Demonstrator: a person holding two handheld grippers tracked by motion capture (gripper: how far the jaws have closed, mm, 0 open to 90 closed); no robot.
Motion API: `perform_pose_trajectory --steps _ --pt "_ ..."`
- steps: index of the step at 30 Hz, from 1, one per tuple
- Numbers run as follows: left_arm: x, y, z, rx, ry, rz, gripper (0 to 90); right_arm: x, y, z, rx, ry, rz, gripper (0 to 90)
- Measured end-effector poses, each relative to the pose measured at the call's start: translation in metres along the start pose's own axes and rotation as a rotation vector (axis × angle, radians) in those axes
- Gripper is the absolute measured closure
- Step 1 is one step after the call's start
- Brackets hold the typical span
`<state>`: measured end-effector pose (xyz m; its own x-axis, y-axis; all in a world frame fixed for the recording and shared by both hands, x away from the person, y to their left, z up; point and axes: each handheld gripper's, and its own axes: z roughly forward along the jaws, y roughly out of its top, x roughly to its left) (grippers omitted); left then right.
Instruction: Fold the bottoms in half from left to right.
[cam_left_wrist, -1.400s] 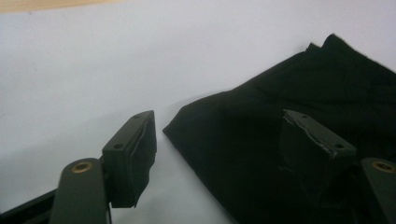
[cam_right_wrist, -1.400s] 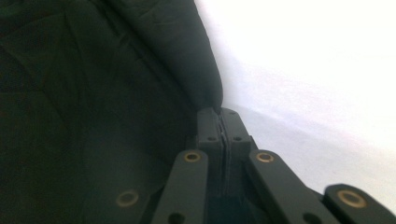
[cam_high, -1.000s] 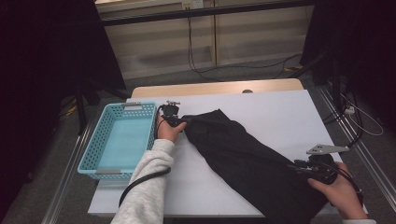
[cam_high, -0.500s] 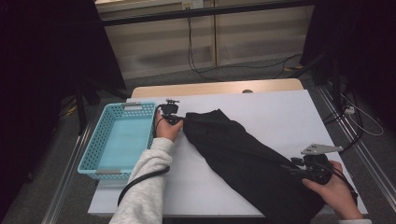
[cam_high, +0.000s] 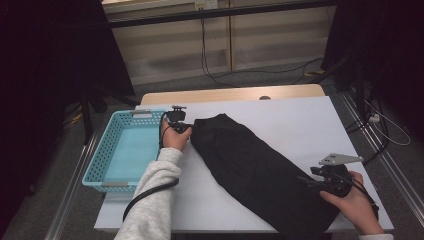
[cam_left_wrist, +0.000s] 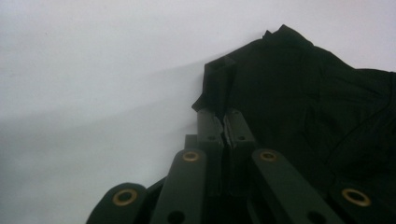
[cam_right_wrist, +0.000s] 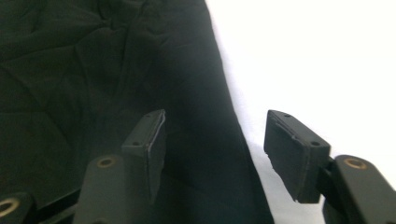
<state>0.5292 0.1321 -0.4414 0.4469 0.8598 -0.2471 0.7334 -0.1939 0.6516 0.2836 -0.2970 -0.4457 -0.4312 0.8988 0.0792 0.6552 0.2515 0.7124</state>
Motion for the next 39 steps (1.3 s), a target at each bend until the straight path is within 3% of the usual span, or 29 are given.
perform_pose_trajectory --steps 6,7,13,19,24,39 --pt "0.002 0.005 -0.006 -0.026 0.009 -0.014 87.5 0.000 0.000 0.000 0.002 0.001 0.001 36.5" --pt "0.003 0.011 -0.012 -0.048 0.018 -0.012 87.5 0.001 0.000 0.000 0.000 0.002 0.002 36.6" --pt "0.004 0.026 -0.025 -0.074 0.027 -0.008 87.6 0.003 0.001 0.002 0.000 0.005 0.003 32.9" --pt "0.009 0.023 -0.025 -0.055 0.043 -0.026 87.5 0.003 0.001 0.001 -0.001 0.002 0.007 29.6" --pt "0.003 0.015 -0.019 -0.052 -0.001 -0.041 87.5 0.002 0.001 0.003 -0.006 -0.004 0.015 25.1" --pt "-0.031 0.005 -0.023 -0.035 -0.144 -0.003 87.5 0.008 0.004 0.004 -0.012 0.000 0.009 22.6"
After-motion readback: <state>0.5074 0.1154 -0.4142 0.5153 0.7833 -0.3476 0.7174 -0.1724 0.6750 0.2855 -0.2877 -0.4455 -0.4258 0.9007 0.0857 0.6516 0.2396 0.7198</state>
